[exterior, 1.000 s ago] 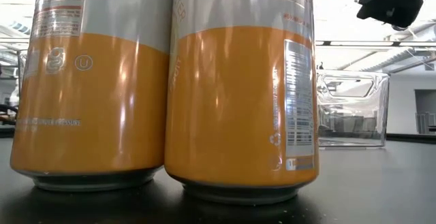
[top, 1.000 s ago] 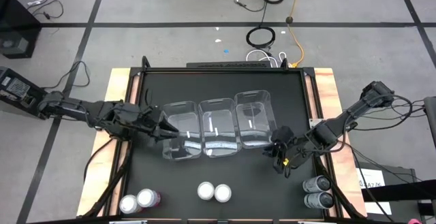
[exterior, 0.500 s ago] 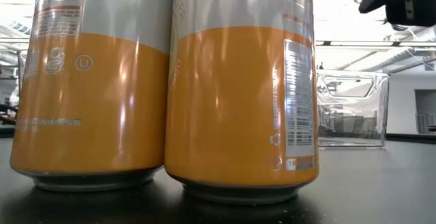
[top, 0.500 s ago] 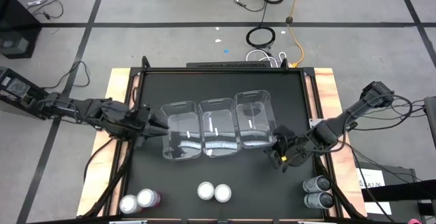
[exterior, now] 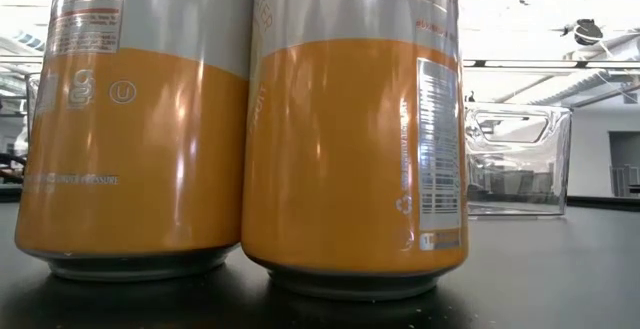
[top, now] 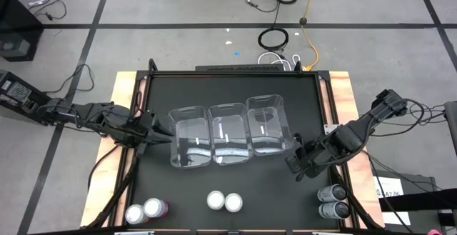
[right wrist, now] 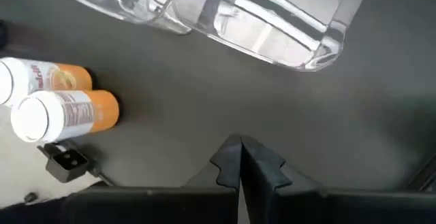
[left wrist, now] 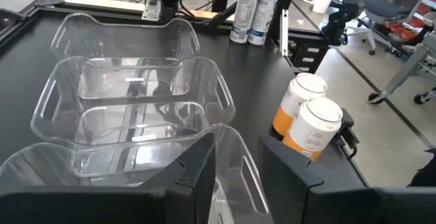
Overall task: Sort soda cans
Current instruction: Put the top black soda can into the right transparent bin
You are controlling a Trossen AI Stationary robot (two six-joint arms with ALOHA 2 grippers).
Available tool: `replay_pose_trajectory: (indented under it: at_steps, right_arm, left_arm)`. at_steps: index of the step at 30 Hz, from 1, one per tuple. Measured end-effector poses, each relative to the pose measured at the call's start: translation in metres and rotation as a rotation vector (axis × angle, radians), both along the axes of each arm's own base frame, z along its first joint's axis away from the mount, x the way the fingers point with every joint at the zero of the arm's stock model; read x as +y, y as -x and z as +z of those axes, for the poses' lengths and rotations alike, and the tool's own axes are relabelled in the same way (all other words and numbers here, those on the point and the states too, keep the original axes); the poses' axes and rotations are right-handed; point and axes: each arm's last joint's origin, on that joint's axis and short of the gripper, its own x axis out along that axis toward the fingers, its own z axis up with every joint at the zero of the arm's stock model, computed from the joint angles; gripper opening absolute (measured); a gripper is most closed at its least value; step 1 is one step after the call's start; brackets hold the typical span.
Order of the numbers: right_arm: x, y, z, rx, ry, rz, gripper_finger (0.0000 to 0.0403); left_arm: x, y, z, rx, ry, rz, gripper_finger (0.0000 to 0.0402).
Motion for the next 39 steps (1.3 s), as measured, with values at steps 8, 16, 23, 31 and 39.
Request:
replay_pose_trajectory:
  at_steps: [8,16,23,31,39]
  right_arm:
    - [0.005,0.006,-0.003,0.11,-0.093,-0.008,0.0029]
    - [0.018,0.025,-0.005,0.21,-0.127,-0.11,0.0122]
    - [0.032,0.043,-0.011,0.351,-0.108,-0.14,0.0222]
    - [0.055,0.056,-0.02,0.459,-0.115,-0.164,0.0286]
    - [0.077,0.064,-0.03,0.487,-0.089,-0.161,0.0278]
  left_arm:
    - [0.0,0.0,0.0,-0.006,-0.029,-0.014,0.0116]
    - [0.0,0.0,-0.001,0.0,-0.025,-0.012,0.0116]
    - [0.0,0.0,-0.001,0.001,-0.025,-0.012,0.0116]
    - [0.0,0.0,-0.001,0.003,-0.023,-0.011,0.0116]
    - [0.0,0.0,-0.001,0.003,-0.023,-0.011,0.0116]
